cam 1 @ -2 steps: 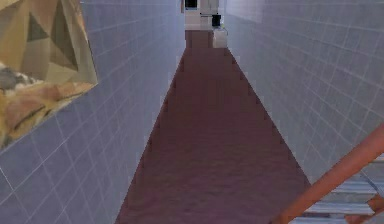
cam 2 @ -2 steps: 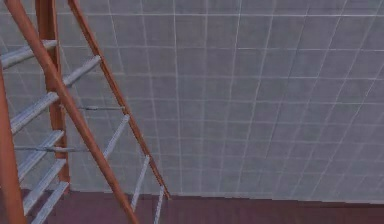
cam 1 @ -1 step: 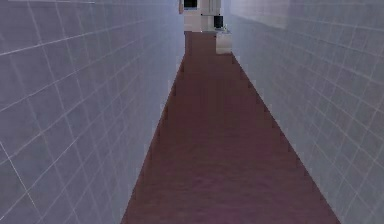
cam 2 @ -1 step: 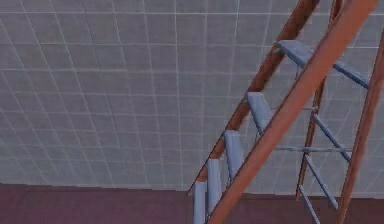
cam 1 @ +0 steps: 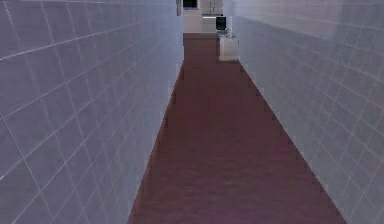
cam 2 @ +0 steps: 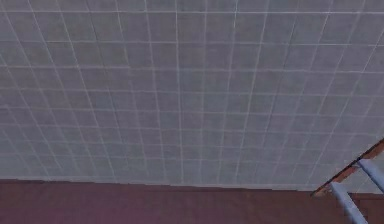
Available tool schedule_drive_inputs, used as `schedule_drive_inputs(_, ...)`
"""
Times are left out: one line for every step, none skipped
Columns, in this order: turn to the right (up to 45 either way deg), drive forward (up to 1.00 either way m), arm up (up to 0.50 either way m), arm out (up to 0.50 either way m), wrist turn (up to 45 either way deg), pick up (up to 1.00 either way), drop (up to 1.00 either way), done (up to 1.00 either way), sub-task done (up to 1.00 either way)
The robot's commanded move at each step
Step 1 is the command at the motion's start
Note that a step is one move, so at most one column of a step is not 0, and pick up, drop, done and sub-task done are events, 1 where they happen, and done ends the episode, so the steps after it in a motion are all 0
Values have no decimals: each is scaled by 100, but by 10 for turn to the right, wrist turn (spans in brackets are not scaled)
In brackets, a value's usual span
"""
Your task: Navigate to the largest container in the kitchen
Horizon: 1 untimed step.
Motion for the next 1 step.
schedule_drive_inputs(30, 0, 0, 0, 0, 0, 0, 0, 0)
